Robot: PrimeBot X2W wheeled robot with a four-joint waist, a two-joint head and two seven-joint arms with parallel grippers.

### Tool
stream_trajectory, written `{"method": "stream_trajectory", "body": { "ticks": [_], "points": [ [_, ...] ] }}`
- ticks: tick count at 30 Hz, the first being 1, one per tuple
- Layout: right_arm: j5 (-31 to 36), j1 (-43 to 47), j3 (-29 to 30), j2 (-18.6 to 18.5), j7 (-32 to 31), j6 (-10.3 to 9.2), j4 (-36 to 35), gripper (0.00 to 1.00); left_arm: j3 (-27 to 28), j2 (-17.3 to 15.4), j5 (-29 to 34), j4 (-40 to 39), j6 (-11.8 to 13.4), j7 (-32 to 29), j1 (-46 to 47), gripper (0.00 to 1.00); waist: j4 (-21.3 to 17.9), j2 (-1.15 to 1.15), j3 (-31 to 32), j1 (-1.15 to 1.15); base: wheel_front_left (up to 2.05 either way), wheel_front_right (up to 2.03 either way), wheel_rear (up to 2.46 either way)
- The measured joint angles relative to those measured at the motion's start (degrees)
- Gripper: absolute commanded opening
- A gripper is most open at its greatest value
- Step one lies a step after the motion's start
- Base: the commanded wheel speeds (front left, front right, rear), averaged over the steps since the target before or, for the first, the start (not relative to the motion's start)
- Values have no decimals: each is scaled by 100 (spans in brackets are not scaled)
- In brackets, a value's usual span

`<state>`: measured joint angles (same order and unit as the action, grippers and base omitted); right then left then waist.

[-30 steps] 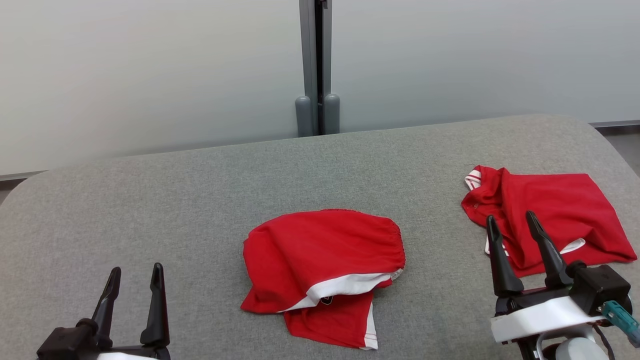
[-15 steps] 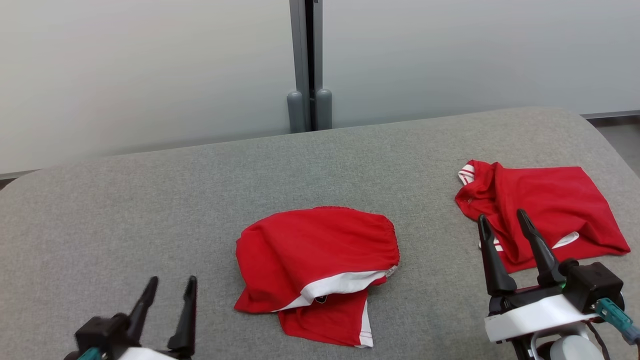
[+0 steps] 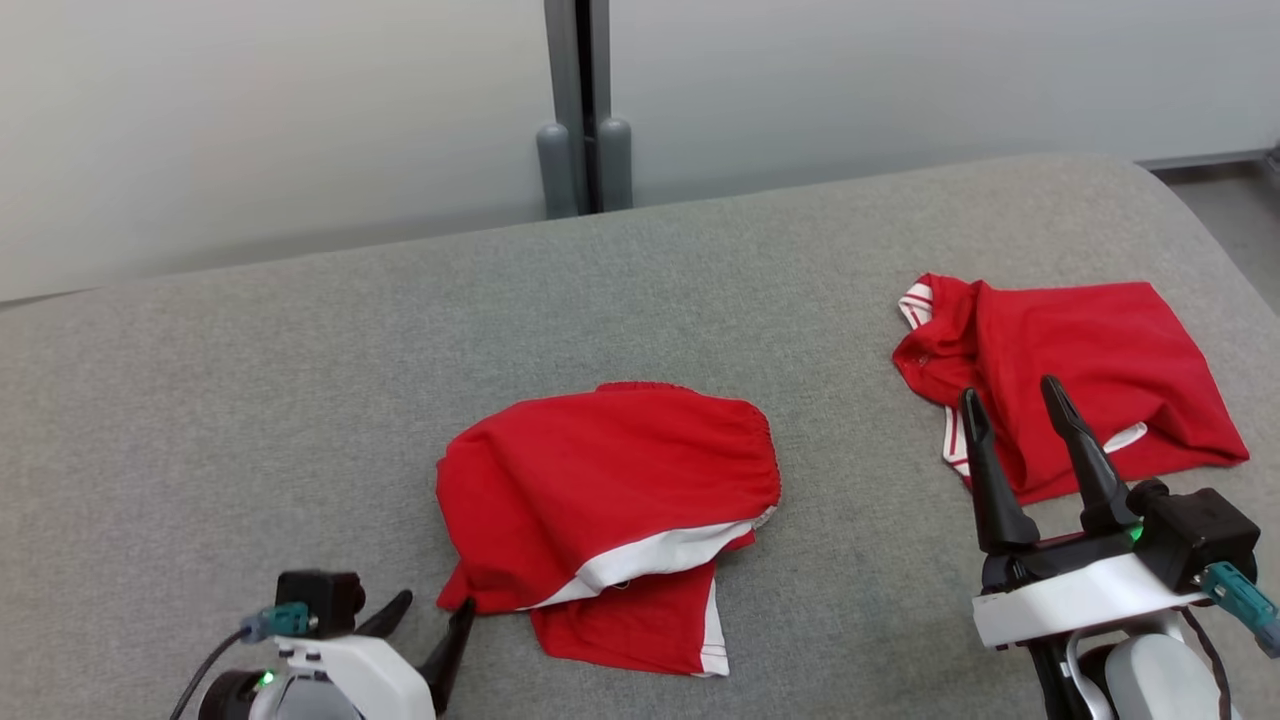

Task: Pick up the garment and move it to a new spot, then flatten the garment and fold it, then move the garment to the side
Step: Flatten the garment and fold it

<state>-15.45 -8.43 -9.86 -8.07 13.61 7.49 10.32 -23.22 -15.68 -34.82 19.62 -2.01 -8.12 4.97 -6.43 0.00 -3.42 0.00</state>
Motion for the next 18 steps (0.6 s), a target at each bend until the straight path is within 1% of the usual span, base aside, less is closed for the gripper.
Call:
{"method": "stream_trajectory", "body": {
  "ticks": [2, 4, 5, 6, 7, 8, 14, 18],
  "points": [
    [0, -28, -3, 3, 1, 0, 11, 100, -37, 18, 8, 253, -63, 10, 222, 100, -45, 0, -88, 0, 0, 0, 0],
    [0, -75, -15, 1, 2, 0, 31, 100, -105, 48, -3, 527, -190, -40, 419, 100, -83, 0, -166, 0, 0, 0, 0],
    [0, -101, -29, 1, 5, 0, 35, 100, -148, 84, -12, 673, -222, -97, 499, 87, -99, 0, -196, 0, 0, 0, 0],
    [0, -117, -38, 0, 9, 0, 42, 100, -194, 92, -5, 813, -249, -136, 565, 45, -115, 0, -222, 0, 0, 0, 0],
    [0, -127, -47, 3, 9, 0, 52, 100, -213, 93, -13, 928, -272, -199, 630, 9, -129, 0, -243, 0, 0, 0, 0],
    [0, -130, -49, 2, 11, 0, 62, 100, -234, 93, -33, 998, -305, -220, 695, 0, -140, 0, -260, 0, 0, 0, 0],
    [1, -125, 43, -9, 52, 0, 138, 100, -179, 120, -131, 1048, -371, 62, 745, 0, -70, 0, -231, 0, 0, 0, 0],
    [1, -95, 127, -13, 62, 0, 158, 100, 64, 49, -388, 675, -352, 158, 659, 0, 46, 0, -147, 0, 0, 0, 0]
  ]
}}
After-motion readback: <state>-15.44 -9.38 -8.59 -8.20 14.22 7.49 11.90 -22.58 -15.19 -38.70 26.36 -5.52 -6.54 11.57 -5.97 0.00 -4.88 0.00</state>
